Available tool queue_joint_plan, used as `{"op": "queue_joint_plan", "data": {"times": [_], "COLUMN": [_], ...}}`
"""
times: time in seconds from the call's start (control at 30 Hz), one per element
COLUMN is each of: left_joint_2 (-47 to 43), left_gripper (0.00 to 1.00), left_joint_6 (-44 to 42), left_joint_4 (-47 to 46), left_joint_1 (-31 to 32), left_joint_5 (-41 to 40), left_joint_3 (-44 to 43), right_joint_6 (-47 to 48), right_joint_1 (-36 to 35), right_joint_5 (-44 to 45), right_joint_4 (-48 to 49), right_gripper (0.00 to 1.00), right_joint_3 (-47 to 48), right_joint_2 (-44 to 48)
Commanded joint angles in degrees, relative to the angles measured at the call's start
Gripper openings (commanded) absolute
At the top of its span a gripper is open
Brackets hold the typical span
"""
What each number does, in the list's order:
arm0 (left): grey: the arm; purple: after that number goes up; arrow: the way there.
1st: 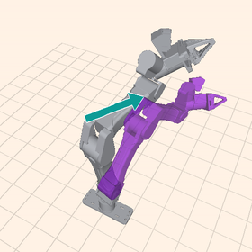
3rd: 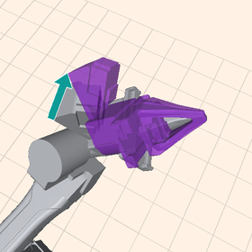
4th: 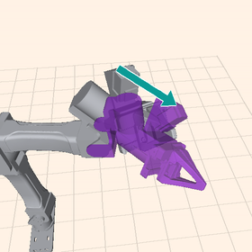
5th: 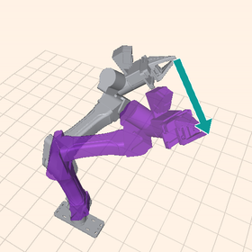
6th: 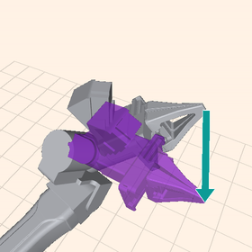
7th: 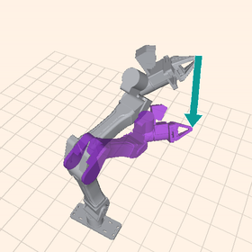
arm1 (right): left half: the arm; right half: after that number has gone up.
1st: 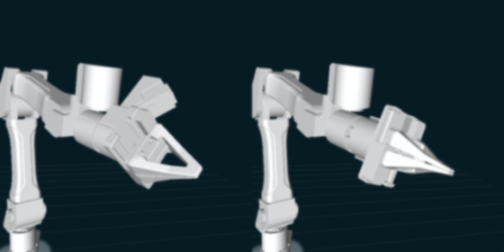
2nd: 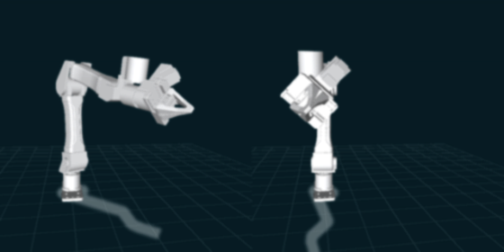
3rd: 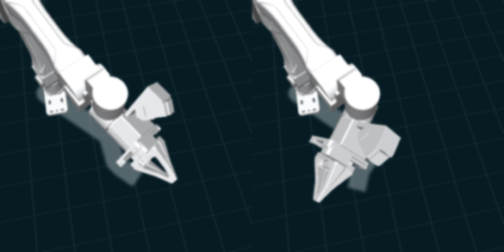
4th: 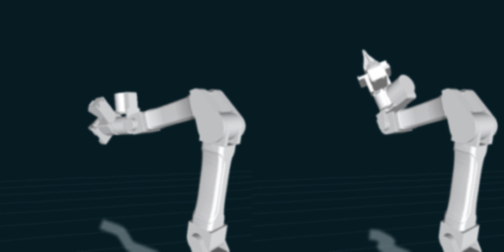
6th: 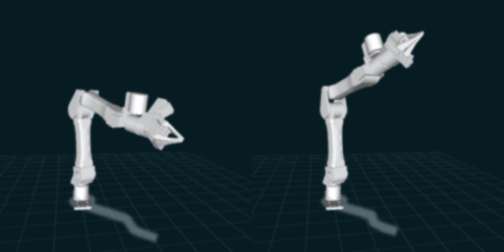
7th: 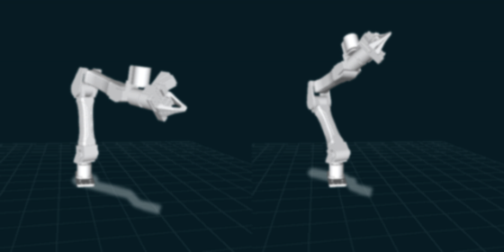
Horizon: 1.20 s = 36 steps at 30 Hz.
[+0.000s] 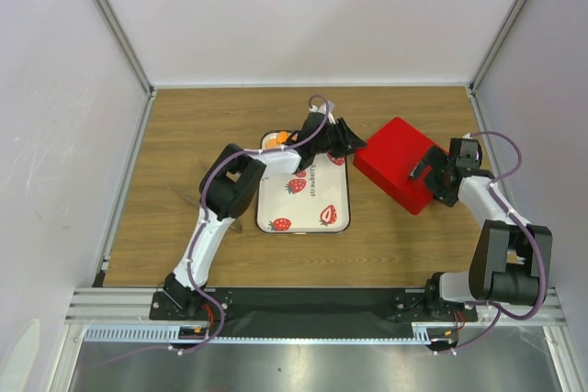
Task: Pack the cookies
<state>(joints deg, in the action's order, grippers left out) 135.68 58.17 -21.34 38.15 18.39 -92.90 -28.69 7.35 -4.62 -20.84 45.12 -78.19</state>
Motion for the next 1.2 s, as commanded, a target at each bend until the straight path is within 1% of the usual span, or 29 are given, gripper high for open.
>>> {"op": "queue_joint_plan", "data": {"times": [0.0,0.23,0.37,0.57,0.6,0.63,0.73,0.83,0.93,0.97,1.0,1.07,1.17], "left_joint_2": [2.40,4.07,5.03,6.70,6.97,6.97,7.23,6.89,6.10,5.92,5.65,5.21,4.95], "left_gripper": [0.44,0.43,0.45,0.37,0.33,0.32,0.31,0.35,0.45,0.50,0.52,0.56,0.60], "left_joint_6": [-1.74,-2.27,-2.19,-1.48,-1.13,-1.13,-1.04,-1.31,-1.66,-1.75,-2.36,-3.41,-6.40], "left_joint_4": [6.40,10.35,10.88,11.06,10.54,10.62,11.15,11.06,10.80,10.45,10.53,10.97,12.37], "left_joint_1": [2.89,4.21,4.65,5.18,5.27,5.35,5.44,5.36,4.48,4.21,3.52,2.63,1.14], "left_joint_5": [-0.37,-2.31,-2.66,-1.96,-1.78,-1.78,-1.61,-1.34,-1.17,-1.17,-0.99,-0.82,0.06], "left_joint_3": [-2.80,-4.48,-4.92,-5.71,-5.71,-5.71,-6.32,-6.33,-6.33,-6.41,-6.76,-8.77,-12.98], "right_joint_6": [-0.05,-0.31,-0.40,-0.23,-0.23,-0.14,-0.23,-0.23,-0.14,-0.31,-0.49,-0.84,-1.72], "right_joint_1": [-0.50,-1.03,-1.47,-3.22,-3.49,-4.01,-4.28,-4.28,-3.84,-3.75,-3.58,-2.70,-1.82], "right_joint_5": [-0.39,0.14,0.93,3.56,4.09,4.53,4.53,4.36,3.40,3.13,3.04,1.55,-0.12], "right_joint_4": [1.24,2.03,2.38,2.30,2.12,1.95,2.12,1.77,0.63,0.36,0.19,0.19,0.45], "right_gripper": [1.00,1.00,1.00,1.00,1.00,1.00,1.00,1.00,1.00,0.99,1.00,1.00,1.00], "right_joint_3": [-1.35,-2.06,-2.50,-2.67,-2.59,-2.41,-2.32,-1.88,-0.66,-0.39,-0.13,0.05,-0.38], "right_joint_2": [0.06,-0.47,-0.99,-1.43,-1.52,-1.61,-2.14,-1.61,-1.00,-0.82,-0.39,0.06,1.37]}}
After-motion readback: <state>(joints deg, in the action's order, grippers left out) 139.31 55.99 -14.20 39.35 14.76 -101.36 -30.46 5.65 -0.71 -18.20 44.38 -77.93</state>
